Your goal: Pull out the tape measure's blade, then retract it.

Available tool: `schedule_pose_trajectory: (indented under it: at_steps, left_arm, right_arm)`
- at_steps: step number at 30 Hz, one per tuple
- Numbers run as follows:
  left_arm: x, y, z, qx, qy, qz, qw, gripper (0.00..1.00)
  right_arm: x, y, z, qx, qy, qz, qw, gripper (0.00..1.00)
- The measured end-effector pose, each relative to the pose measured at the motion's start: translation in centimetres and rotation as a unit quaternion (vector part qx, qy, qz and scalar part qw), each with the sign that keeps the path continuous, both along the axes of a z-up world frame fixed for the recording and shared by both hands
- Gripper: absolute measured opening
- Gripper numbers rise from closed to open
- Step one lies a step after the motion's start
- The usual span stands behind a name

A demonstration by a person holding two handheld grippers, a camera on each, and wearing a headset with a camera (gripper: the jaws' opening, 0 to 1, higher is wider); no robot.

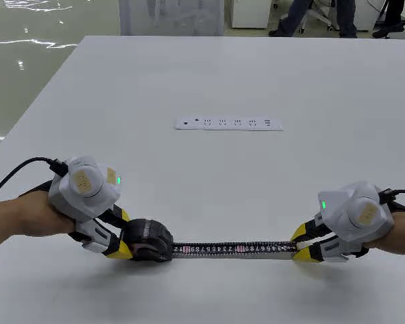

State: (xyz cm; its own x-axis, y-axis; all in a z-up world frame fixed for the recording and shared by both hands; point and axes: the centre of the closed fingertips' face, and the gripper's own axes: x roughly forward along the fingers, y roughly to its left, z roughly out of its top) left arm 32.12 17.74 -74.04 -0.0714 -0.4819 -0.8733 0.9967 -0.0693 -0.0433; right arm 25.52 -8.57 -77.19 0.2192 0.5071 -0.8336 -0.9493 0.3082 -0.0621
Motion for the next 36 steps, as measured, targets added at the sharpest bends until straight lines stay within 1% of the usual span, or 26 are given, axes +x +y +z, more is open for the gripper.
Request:
schedule_pose_trajectory:
  at_steps: [5,12,16,22,25,29,33,36]
  left_arm:
    - [0.1,-0.2,0.1,0.005,-0.004,-0.007,1.0,0.28]
    - [0.4,-0.2,0.0,0.005,-0.002,0.003,1.0,0.31]
    - [0.4,-0.3,-0.1,0.004,-0.002,0.007,1.0,0.35]
    - [0.7,-0.3,0.2,0.0,-0.01,0.013,0.9999,0.42]
    - [0.6,-0.1,0.4,-0.004,-0.011,0.018,0.9998,0.46]
    - [0.5,0.3,0.7,-0.013,-0.014,0.032,0.9993,0.49]
    - [0.0,0.9,0.9,-0.022,-0.014,0.048,0.9985,0.52]
    - [-0.6,1.3,1.0,-0.029,-0.011,0.057,0.9979,0.53]
  right_arm:
    - [0.1,-0.1,0.0,0.0,0.001,-0.006,1.0,0.15]
    - [0.1,-0.3,-0.1,0.002,0.001,-0.01,1.0,0.17]
    - [0.0,-0.6,0.0,0.003,-0.001,-0.014,0.9999,0.2]
    - [-0.5,-1.4,0.0,0.006,0.002,-0.025,0.9997,0.27]
    - [-0.7,-1.7,0.1,0.007,-0.001,-0.034,0.9994,0.29]
    - [-1.1,-1.9,0.5,0.015,-0.006,-0.046,0.9988,0.33]
    - [-1.5,-2.2,1.0,0.021,-0.013,-0.058,0.998,0.36]
    - [-1.6,-2.4,1.3,0.028,-0.018,-0.068,0.9971,0.38]
